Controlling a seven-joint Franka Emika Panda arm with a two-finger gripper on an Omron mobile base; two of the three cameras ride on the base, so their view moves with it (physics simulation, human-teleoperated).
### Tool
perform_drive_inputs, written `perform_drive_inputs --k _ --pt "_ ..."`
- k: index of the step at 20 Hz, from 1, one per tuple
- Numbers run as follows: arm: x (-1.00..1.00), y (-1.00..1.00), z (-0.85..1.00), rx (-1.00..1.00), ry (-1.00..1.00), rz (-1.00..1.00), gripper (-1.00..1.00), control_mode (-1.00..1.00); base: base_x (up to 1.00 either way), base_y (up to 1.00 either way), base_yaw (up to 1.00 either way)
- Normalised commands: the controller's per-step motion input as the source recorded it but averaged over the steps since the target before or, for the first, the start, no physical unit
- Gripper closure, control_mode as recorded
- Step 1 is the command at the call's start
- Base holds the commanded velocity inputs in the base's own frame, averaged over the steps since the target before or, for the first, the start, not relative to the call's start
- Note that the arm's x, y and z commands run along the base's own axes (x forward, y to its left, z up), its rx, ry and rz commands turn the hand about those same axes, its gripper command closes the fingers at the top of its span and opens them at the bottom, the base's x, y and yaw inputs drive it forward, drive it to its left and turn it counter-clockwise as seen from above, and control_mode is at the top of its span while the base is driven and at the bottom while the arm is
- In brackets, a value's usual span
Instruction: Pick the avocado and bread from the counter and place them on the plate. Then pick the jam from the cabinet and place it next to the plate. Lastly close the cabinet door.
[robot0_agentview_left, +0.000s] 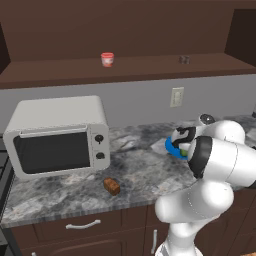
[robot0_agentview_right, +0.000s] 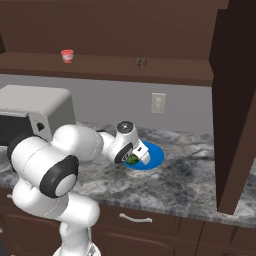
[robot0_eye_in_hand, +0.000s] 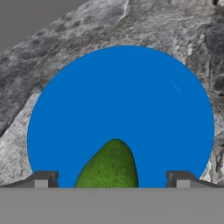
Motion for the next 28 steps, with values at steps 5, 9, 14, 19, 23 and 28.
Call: perform_drive_inputs --k 5,9,14,19,23,28 --pt "-0.01 -0.01 0.43 0.00 0.01 -0.02 -1.00 -1.00 0.00 0.00 0.00" --pt "-0.18 0.13 0.46 -0.03 0.00 -0.02 -1.00 -1.00 0.00 0.00 0.00" --pt "-0.28 0.44 0.25 -0.05 0.01 0.03 -1.00 -1.00 0.00 0.00 0.00" --pt "-0.24 0.45 0.20 -0.03 0.05 0.13 -1.00 -1.00 0.00 0.00 0.00" --pt "-0.26 0.34 0.10 -0.01 0.05 0.25 -1.00 -1.00 0.00 0.00 0.00" --pt "-0.25 0.22 0.01 0.00 0.02 0.32 -1.00 -1.00 0.00 0.00 0.00"
